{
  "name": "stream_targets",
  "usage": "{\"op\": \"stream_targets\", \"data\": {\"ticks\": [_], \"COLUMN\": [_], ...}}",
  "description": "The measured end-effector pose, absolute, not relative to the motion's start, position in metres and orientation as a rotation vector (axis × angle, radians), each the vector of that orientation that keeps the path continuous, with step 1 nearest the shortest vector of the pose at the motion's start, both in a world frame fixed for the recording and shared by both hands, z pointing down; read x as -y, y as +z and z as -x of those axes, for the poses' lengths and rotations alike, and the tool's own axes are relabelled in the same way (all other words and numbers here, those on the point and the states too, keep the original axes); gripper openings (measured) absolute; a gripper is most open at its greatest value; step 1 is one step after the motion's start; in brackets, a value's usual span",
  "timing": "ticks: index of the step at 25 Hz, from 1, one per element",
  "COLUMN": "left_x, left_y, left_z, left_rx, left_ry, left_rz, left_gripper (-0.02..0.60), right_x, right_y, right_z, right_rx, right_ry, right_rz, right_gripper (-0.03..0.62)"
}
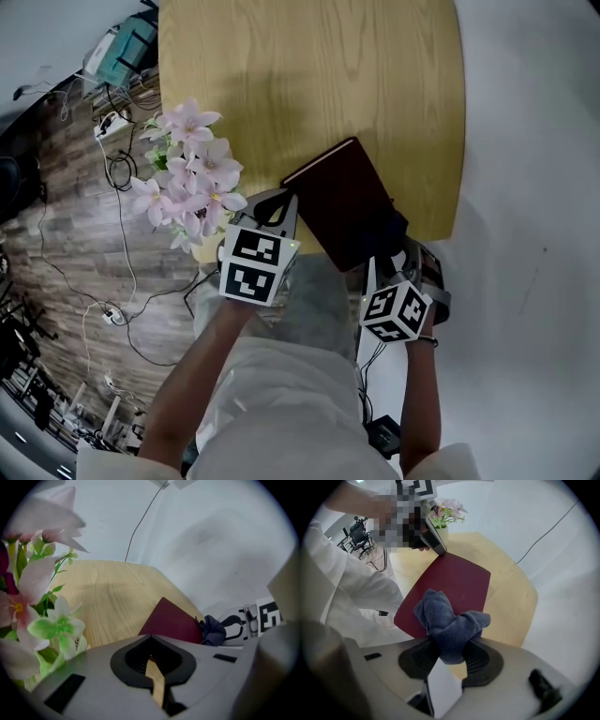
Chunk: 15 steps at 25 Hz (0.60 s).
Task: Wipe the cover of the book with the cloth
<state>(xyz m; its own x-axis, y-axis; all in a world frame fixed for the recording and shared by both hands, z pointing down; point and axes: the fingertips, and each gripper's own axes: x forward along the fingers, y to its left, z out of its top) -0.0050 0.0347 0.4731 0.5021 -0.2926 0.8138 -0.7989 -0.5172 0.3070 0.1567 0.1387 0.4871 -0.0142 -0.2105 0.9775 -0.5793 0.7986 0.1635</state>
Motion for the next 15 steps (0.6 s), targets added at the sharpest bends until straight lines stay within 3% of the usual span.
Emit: {"op": "stream_targets", "data": {"ticks": [15], "left_x": [-0.034], "left_y": [0.473], "left_z": [0.004], "left_rx": [0.91], "left_ry": [0.964], "left_rz": [-2.086], "left_gripper": [0.009], "right_x": [-0.093], "right_y": [0.484], "right_z": [-0.136], "right_rx": [1.67], "right_ry": [0.295], "right_rz": [-0.678], "right_gripper": [0.152]}}
